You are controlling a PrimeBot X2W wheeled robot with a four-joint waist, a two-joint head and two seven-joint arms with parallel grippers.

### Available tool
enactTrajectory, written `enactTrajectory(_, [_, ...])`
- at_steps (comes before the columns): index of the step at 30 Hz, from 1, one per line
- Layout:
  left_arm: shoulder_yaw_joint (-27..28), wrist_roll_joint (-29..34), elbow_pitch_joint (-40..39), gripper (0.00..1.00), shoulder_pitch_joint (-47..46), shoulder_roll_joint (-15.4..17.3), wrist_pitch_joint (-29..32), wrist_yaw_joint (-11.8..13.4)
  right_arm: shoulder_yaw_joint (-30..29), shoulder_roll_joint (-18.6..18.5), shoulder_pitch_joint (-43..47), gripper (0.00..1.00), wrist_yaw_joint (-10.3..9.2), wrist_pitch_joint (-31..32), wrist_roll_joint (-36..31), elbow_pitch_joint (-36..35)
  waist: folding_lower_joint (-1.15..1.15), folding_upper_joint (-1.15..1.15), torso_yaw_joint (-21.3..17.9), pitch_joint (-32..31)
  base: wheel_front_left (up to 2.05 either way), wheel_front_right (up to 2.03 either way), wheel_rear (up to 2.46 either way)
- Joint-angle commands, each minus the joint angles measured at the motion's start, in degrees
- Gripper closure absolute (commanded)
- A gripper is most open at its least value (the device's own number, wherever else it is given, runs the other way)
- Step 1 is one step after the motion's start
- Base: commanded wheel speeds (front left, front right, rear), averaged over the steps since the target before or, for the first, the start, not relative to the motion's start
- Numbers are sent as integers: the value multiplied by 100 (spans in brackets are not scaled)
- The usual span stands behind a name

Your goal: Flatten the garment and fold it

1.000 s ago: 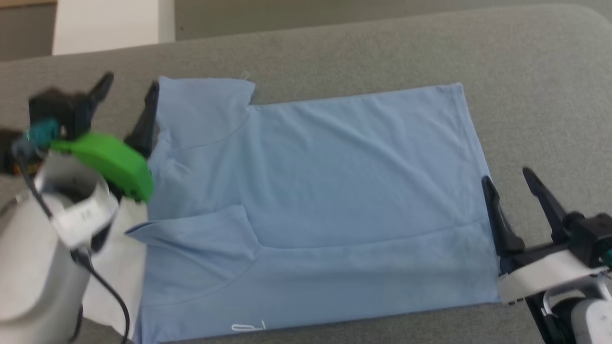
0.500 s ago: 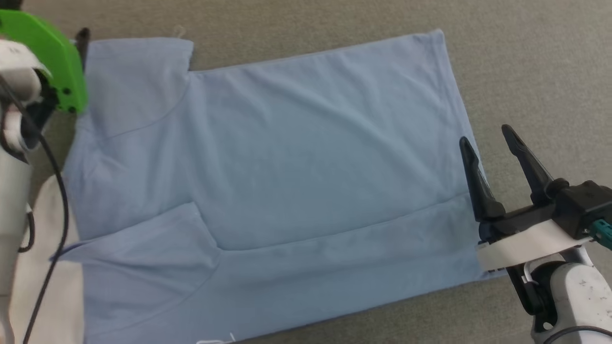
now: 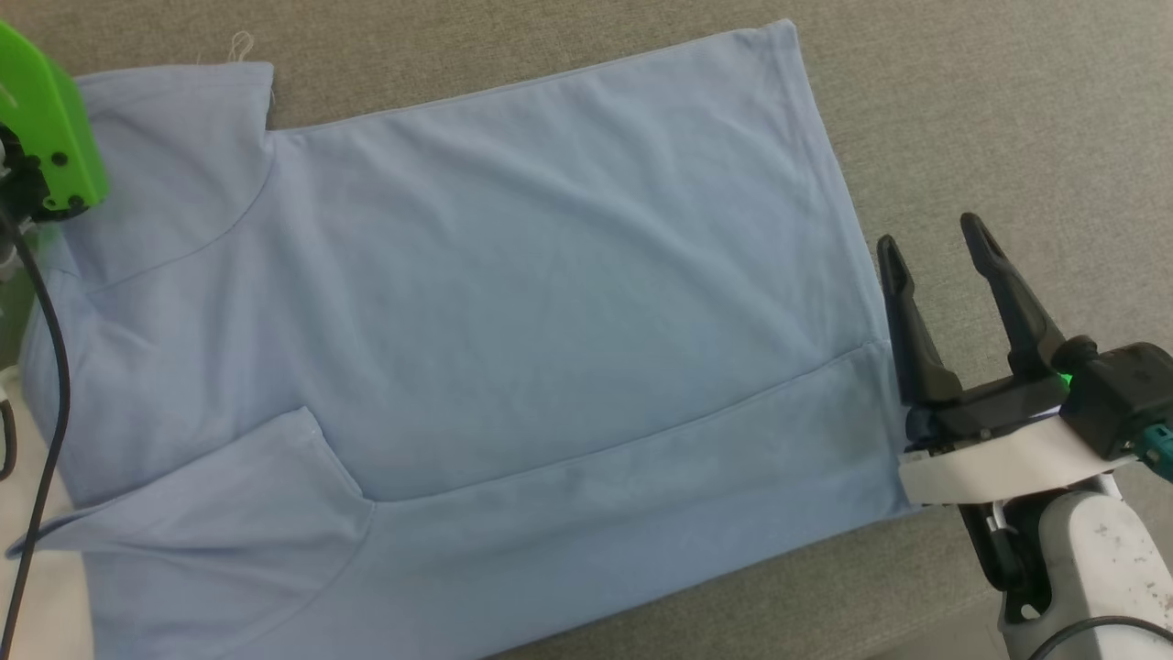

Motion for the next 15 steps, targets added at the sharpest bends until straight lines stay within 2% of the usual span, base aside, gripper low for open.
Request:
enactTrajectory(1, [-58, -83, 51, 100, 297, -10, 46, 16, -19, 1, -168, 0, -9, -20, -11, 13, -1, 0, 18, -18, 0, 0, 0])
enactTrajectory(7, [-102, -88, -168, 100, 366, 16, -59, -67, -7, -192, -960, 0, -9, 467, 34, 120, -1, 0, 91, -64, 0, 0, 0])
enactTrajectory(12, [-165, -88, -270, 100, 263, -26, -83, -120, 116, -283, -2210, 0, -9, 1540, 314, 742, -1, 0, 176, 17, 0, 0, 0])
enactTrajectory(15, [-214, -65, -322, 100, 146, -50, -94, -152, 128, -258, -2983, 0, -9, 2408, 527, 1449, -1, 0, 252, 123, 0, 0, 0])
